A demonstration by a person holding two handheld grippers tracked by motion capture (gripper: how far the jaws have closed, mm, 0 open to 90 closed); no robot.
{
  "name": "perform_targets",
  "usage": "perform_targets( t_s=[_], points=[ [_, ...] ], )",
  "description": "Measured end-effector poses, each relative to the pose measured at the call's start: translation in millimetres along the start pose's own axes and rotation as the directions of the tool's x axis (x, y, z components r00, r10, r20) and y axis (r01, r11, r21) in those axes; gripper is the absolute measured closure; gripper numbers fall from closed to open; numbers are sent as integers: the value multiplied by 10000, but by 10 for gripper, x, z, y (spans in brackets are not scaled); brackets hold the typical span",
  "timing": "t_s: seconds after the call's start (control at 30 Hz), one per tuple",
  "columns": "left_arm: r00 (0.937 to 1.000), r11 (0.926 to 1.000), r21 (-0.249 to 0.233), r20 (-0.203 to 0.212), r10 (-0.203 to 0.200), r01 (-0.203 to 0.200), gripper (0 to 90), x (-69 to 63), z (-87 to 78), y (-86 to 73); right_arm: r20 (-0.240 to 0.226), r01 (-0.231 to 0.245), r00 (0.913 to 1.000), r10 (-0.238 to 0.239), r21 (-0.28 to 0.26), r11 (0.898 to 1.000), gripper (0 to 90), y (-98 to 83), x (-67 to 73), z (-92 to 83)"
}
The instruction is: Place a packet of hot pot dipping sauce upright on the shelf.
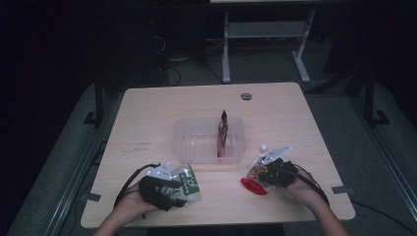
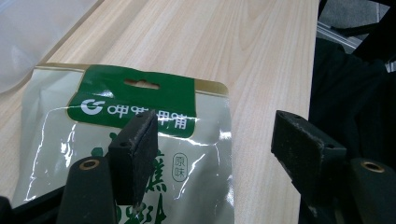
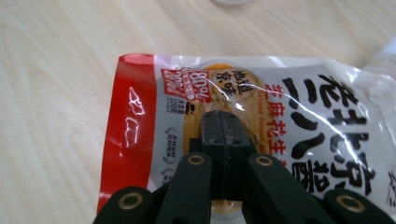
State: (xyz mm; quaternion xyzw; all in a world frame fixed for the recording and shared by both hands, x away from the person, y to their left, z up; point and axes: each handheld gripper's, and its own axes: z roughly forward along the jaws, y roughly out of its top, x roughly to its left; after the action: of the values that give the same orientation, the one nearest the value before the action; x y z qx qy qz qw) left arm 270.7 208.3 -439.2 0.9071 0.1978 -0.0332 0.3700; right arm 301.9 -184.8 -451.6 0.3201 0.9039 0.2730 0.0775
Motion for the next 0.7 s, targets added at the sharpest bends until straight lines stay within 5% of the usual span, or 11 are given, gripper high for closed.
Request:
perform_targets(
  t_s=[0.57,0.7],
  points=[
    [10000,10000,63,73,54,-54,315,-11,15,9,-790,1242,9891,-1246,-97,9922,900,259,433,172],
    [10000,10000,4,52,65,-65,315,-16,5,12,-938,757,9923,-803,-516,9958,900,248,381,76]
  ],
)
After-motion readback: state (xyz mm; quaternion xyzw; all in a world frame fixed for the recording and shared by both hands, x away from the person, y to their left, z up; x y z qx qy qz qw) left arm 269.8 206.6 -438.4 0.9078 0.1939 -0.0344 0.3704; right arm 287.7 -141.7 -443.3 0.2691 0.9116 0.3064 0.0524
